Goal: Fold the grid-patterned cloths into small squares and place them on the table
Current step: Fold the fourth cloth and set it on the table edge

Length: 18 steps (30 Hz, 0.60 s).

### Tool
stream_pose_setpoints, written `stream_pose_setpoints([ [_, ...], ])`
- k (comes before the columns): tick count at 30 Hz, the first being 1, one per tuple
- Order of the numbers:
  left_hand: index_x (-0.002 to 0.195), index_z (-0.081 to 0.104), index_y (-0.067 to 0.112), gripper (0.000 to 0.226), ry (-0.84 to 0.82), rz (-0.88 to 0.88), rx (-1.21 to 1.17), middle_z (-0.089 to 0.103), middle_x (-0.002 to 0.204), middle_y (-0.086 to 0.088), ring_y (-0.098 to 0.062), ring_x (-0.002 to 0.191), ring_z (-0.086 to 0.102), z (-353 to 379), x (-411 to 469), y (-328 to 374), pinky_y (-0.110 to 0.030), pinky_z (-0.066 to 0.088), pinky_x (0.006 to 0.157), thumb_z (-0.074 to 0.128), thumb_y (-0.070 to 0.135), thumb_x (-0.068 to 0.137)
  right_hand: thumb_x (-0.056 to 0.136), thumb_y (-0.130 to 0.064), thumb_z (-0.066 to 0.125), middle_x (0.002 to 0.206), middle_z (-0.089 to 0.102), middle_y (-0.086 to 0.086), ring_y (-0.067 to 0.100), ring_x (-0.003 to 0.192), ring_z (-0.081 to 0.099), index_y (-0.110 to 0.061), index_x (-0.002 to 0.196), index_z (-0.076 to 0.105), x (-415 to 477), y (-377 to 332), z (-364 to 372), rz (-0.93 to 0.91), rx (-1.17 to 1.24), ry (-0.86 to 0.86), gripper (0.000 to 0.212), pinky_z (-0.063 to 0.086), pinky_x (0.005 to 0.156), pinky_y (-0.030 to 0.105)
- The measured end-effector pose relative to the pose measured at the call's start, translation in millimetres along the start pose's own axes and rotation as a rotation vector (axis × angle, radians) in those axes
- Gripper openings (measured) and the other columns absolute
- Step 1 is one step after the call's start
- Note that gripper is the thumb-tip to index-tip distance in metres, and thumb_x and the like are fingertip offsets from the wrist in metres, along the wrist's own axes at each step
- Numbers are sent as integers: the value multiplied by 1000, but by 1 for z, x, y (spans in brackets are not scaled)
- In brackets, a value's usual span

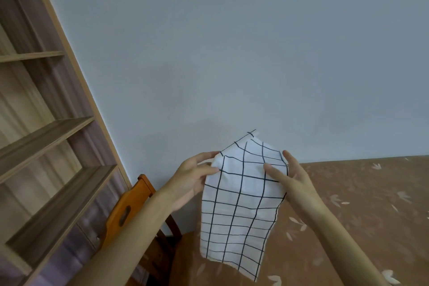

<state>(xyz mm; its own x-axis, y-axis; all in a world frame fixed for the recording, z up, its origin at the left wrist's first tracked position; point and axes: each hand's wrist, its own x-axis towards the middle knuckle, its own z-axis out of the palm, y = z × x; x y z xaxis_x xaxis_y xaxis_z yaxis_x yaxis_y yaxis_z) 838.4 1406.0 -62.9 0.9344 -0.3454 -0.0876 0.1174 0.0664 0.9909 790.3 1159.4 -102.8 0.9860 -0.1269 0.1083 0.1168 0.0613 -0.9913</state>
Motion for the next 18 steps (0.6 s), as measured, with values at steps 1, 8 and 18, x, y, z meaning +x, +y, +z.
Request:
stream_pose_setpoints([
  [1, 125, 66, 18, 31, 8, 5, 81, 72, 122, -13, -25, 107, 70, 3, -2, 0, -42, 57, 95, 61, 7, 96, 78, -44, 81, 154, 40, -10, 10, 139, 42, -36, 155, 27, 2, 3, 1, -17, -26, 17, 94, 36, 115, 38],
  [8, 121, 68, 26, 24, 161, 196, 393, 73, 121, 6, -13, 120, 64, 9, -6, 4, -47, 43, 114, 51, 25, 104, 82, -22, 80, 74, 59, -14, 5, 73, 66, -21, 156, 24, 9, 2, 6, -53, -66, 103, 93, 46, 69, 19],
  [18, 120, 67, 19, 29, 25, 234, 128, 74, 121, -1, -16, 114, 69, 4, -10, 25, -26, 57, 90, 42, 21, 107, 87, -23, 75, 106, 73, 20, 36, 97, 71, -3, 116, 67, 19, -37, -9, 27, 119, -117, 36, 55, 86, 37],
])
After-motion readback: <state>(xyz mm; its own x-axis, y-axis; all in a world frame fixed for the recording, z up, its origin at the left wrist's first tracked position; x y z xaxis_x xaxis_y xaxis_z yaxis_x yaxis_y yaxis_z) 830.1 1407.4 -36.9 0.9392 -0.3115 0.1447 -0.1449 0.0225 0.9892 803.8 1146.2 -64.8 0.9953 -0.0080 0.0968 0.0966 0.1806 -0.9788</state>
